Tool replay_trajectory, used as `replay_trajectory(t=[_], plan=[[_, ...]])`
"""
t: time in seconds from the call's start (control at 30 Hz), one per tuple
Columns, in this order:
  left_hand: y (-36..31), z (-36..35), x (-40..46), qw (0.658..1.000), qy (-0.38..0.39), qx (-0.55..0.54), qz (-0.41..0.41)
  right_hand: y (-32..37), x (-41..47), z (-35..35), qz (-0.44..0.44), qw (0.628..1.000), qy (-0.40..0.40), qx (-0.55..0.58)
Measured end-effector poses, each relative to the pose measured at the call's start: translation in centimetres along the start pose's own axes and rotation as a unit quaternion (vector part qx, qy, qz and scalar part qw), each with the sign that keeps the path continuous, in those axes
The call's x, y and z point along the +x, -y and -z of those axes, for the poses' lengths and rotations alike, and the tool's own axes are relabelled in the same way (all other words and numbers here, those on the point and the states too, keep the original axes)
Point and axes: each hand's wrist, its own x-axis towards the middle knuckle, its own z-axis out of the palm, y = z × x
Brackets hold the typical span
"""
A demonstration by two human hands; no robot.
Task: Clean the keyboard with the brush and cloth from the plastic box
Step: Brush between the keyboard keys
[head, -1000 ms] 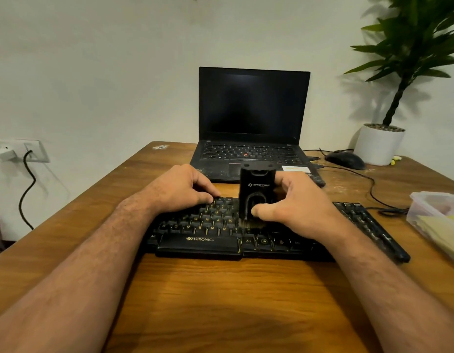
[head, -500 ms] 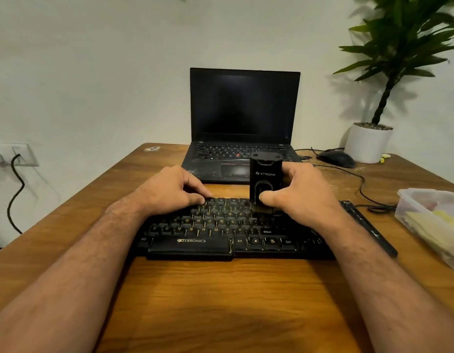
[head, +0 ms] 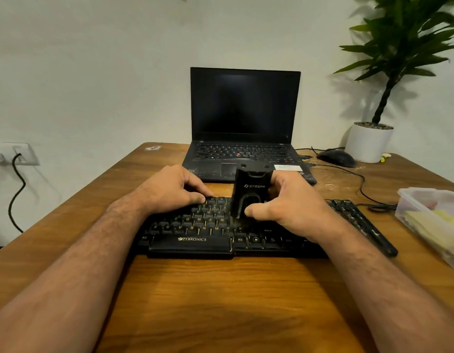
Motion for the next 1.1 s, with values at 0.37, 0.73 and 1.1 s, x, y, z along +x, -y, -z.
replay_trajectory(t=[0.37,0.73,1.1], plan=[[0.0,0.0,-0.1,1.0,-0.003,-0.008,-0.006,0.9,-0.6,0.2,0.023,0.992,0.113,0.056],[0.0,0.0,-0.1,1.0,0.0,0.006,-0.007,0.9,-0.4,-0.6,0.051,0.997,0.037,-0.036],[-0.1,0.0,0.0,1.0,0.005,0.001,0.006,0.6,-0.2,-0.4,0.05,0.995,-0.014,-0.088]])
